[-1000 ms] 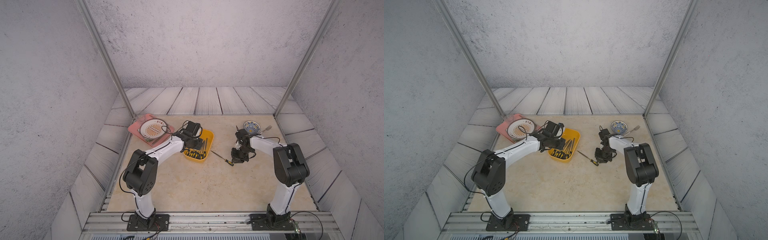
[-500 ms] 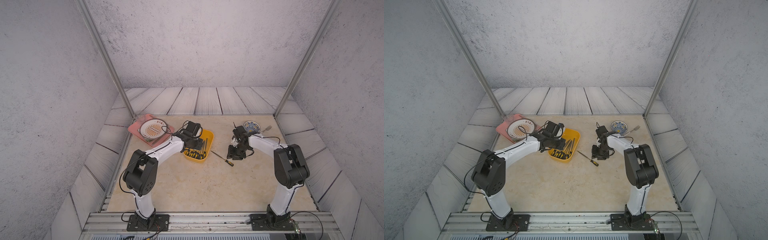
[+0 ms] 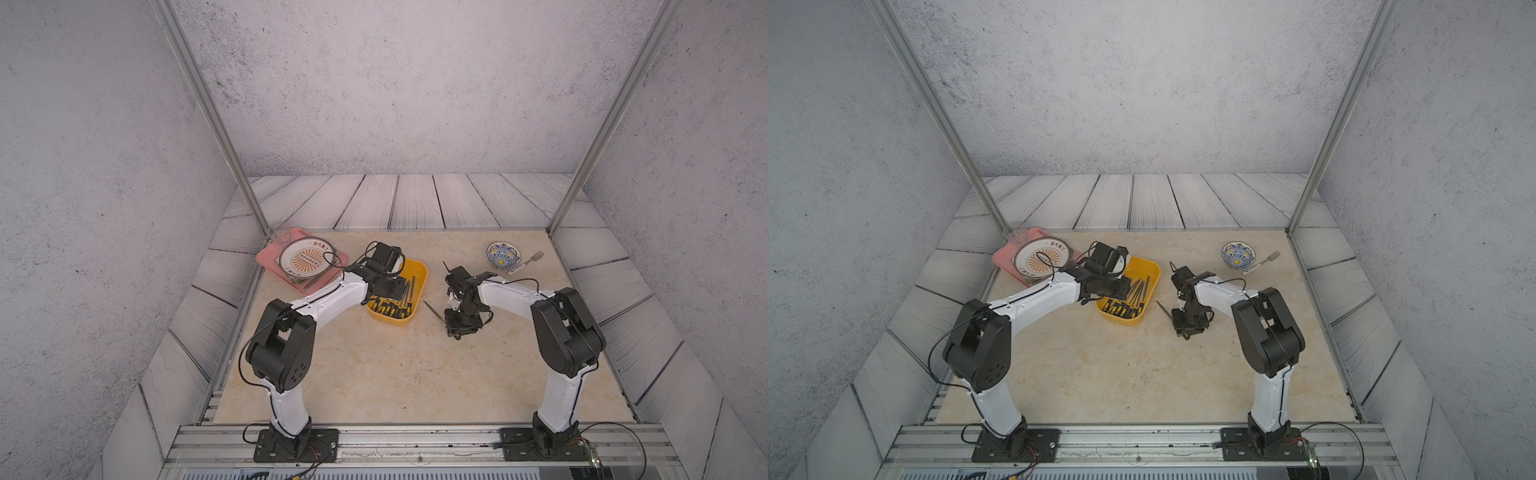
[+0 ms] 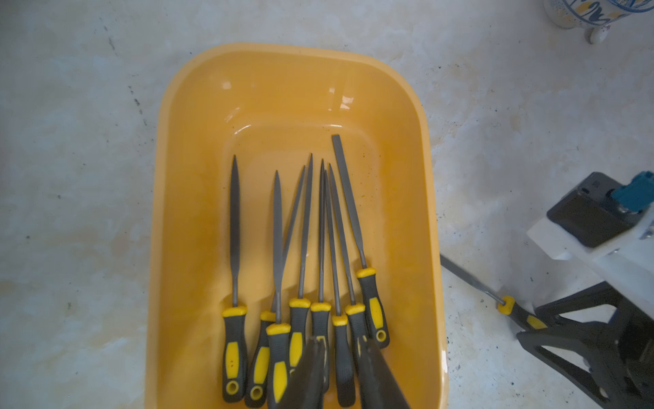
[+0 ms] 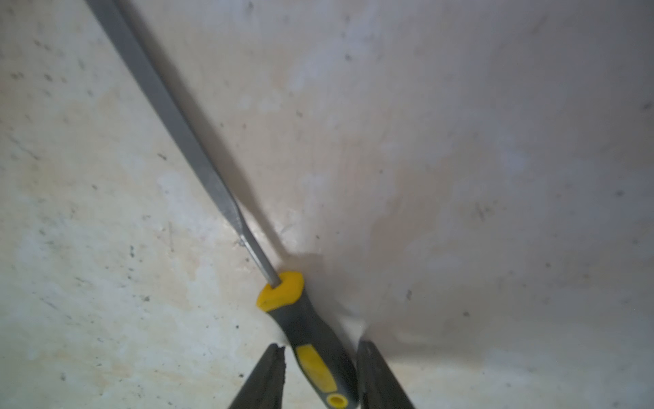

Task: Put the file tool into the storage box
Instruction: Pick up the file tool from the center of the board, then place the file tool in the storage box.

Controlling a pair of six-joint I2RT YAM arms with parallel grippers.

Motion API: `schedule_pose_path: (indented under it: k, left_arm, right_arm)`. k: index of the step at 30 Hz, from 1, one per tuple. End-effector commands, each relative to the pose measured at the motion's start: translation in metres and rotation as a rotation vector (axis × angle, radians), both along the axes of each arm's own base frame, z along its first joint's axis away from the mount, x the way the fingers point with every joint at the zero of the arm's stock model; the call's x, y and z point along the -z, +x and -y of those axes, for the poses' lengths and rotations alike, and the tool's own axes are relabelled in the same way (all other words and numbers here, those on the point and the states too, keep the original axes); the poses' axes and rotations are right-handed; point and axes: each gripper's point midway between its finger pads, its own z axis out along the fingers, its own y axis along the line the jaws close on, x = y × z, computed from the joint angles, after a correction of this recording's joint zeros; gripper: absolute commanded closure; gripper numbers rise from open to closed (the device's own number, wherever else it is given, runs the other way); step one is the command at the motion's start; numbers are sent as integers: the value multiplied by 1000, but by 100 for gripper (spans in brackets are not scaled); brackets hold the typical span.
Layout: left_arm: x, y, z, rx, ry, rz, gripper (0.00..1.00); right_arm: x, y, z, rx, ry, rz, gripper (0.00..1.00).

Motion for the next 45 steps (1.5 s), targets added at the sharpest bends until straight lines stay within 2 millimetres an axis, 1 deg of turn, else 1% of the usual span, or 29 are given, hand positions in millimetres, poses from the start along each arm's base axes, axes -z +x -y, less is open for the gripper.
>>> schedule_pose_path:
  k: [1,2,3,4,5,6,8,12,15,17,20,26,34,38,42,43,45]
  left_arm:
    - [-3,0,4,5,-16,4,76]
    - [-3,-1,5,10,-21,1,76]
    - [-5,-2,8,21,-34,-4,71]
    - [-6,-3,12,38,-54,-12,62]
    - [-8,-5,16,55,-73,-19,57]
    - [-9,-9,22,79,-102,-30,53]
    - [-13,-15,32,119,-162,-46,47]
    - [-28,-28,55,209,-302,-75,39]
    - [-33,-35,68,252,-379,-112,37]
    - [-36,-41,77,285,-419,-139,36]
    - [-36,-47,83,305,-437,-153,35]
    - [-36,-48,85,309,-436,-153,36]
    - [-34,-47,85,306,-434,-158,38]
    - [-34,-47,86,306,-440,-163,40]
    - [-34,-49,89,315,-463,-171,46]
    - [-35,-50,89,317,-466,-170,49]
    - [-32,-50,90,318,-470,-180,58]
  right_arm:
    - [23,-25,26,-15,-149,-65,80]
    - [25,-26,25,-7,-148,-69,86]
    - [26,-26,24,3,-139,-69,92]
    - [25,-25,21,15,-122,-63,96]
    - [24,-25,18,22,-100,-57,99]
    - [20,-23,12,30,-65,-49,100]
    - [11,-20,1,49,5,-27,100]
    - [-22,-11,-32,70,213,20,100]
    - [-47,-5,-55,56,353,43,100]
    - [-60,-3,-67,41,423,47,100]
    - [-77,3,-79,33,497,66,100]
    - [-110,12,-91,19,580,120,100]
    - [-149,21,-98,7,641,191,100]
    - [-162,23,-99,5,661,216,100]
    - [-171,23,-101,6,678,228,100]
    - [-173,24,-101,5,680,233,100]
    - [-175,25,-101,8,679,240,99]
